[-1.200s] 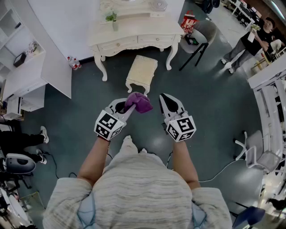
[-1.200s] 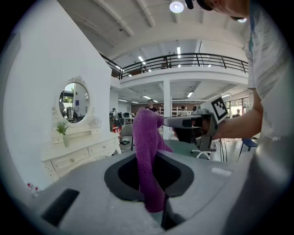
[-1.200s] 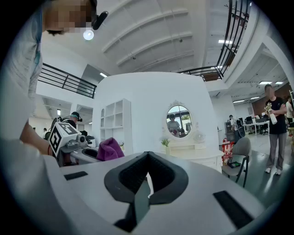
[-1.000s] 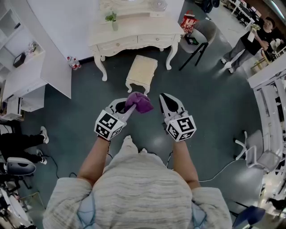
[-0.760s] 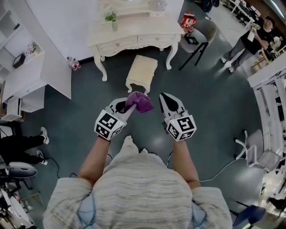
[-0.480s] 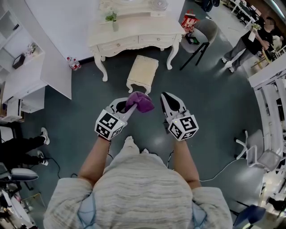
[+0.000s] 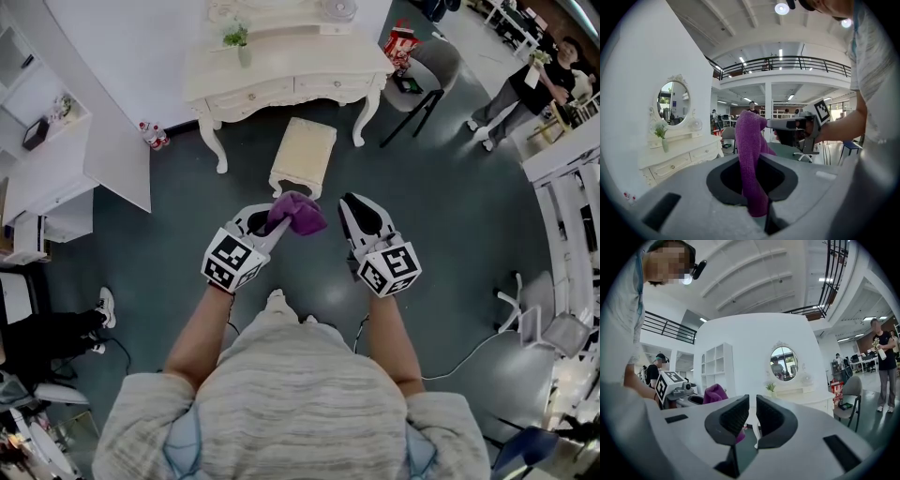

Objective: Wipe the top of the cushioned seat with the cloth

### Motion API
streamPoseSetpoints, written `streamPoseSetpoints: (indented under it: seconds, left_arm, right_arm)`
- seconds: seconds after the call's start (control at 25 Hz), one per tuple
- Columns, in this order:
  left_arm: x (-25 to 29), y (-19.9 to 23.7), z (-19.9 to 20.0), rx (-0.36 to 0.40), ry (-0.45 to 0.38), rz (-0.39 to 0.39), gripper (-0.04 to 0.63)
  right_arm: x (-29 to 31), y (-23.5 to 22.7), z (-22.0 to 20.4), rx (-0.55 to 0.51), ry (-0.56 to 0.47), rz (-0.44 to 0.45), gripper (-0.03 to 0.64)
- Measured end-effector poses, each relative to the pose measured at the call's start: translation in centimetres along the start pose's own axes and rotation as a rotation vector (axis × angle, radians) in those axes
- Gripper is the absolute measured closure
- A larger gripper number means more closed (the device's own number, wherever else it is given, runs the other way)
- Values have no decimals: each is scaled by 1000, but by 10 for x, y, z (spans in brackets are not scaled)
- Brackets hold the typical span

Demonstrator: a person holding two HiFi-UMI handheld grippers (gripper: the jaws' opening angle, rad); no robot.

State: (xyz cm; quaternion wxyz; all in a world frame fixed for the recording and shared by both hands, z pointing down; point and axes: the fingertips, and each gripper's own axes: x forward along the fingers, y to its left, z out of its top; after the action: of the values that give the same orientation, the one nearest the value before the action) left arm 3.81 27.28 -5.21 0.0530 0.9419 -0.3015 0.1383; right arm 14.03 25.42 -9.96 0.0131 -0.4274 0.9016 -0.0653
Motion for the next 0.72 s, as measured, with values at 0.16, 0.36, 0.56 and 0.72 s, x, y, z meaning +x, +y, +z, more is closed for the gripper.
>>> streamPoseSetpoints:
  seconds: [0.16, 0.36, 0.56, 0.72]
  left_arm:
    - [0, 23, 0, 8, -2, -17, 545]
    - [2, 51, -4, 19, 8, -44, 545]
    - [9, 75, -11, 21, 17, -61, 545]
    - [23, 84, -9, 34, 28, -83, 545]
  right_arm:
    - [20, -2, 4, 0, -8, 0, 603]
    - [50, -2, 0, -13, 17, 4, 486]
    - [71, 17, -4, -34, 27, 121, 409]
    - [86, 21, -11, -44, 59, 199, 386]
